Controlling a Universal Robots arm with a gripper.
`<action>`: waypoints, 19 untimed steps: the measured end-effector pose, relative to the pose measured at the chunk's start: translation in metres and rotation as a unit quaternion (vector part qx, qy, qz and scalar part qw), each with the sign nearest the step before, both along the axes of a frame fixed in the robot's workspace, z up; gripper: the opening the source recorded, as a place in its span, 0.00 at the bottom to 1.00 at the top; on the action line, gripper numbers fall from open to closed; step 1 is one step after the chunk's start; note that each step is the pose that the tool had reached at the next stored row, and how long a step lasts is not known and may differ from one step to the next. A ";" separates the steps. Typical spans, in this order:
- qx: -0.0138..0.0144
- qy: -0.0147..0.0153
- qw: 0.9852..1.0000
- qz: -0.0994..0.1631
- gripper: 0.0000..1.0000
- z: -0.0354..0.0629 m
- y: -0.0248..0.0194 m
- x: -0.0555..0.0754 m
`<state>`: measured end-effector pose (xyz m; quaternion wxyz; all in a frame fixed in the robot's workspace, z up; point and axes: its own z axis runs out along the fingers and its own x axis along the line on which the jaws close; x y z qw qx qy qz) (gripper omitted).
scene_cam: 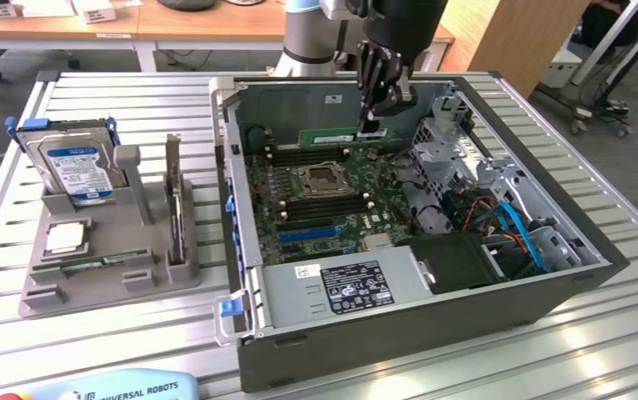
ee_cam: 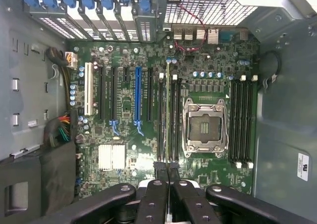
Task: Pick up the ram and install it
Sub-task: 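Pick up the ram and move it above insertion slot, then insert the ram into the slot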
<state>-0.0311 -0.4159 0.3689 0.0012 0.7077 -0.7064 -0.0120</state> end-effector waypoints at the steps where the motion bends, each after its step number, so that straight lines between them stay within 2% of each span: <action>1: 0.000 0.000 1.000 0.000 0.11 -0.0008 0.0000 0.000; 14: 0.000 0.000 1.000 0.000 0.11 -0.0012 0.0000 0.000; 19: 0.000 0.000 1.000 0.000 0.11 -0.0056 0.0000 0.000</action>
